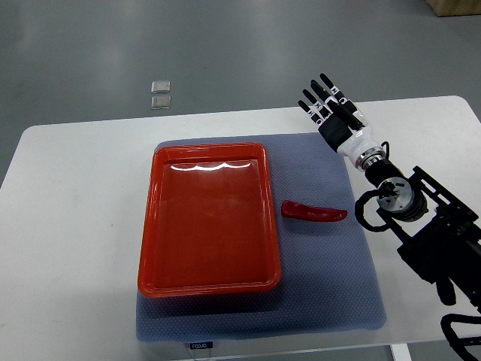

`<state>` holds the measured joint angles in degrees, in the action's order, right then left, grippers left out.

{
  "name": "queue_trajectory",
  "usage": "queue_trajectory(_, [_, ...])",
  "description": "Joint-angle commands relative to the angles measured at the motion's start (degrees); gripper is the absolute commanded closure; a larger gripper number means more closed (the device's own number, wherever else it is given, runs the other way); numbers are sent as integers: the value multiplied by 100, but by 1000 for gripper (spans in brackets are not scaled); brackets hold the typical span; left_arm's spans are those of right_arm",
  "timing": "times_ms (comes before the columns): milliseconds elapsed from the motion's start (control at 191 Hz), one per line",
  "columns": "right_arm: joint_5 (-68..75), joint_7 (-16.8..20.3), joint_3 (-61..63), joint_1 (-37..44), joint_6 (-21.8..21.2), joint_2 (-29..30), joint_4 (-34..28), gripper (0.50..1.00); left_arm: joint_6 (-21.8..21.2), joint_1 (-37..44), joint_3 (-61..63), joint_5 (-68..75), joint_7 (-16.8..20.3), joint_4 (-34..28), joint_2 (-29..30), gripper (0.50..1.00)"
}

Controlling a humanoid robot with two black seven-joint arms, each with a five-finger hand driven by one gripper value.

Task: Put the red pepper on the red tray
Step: 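Move the right hand down toward the red pepper beside the tray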

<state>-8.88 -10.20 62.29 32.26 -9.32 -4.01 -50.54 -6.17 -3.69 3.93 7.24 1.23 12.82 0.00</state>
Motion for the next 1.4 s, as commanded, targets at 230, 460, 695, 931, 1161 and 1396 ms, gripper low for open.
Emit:
queue_trajectory(230, [0,0,2,9,0,-3,-8,587,-7,0,-6,-3,0,-16,0,500])
queue_trajectory(460, [-9,0,-6,70,-44,-38,-17,587,2,0,3,-3,0,-7,0,500])
queue_trajectory(695, [-123,53,-463,510,-492,-653,9,587,11,-9,12,15,0,10,0,500])
queue_trajectory(931, [-1125,114,-3127,1819,-791,-1989,-26,587,2,-18,21,15,-9,169,0,500])
queue_trajectory(1161, [-2382,923,-5816,3305,-932,-2903,-738,587,11,-35,21,15,-35,300,0,500])
queue_trajectory(1396, [-2523,1222,-7521,4570,-1222,-3536,-2302,587,11,-53,21,23,-35,371,0,500])
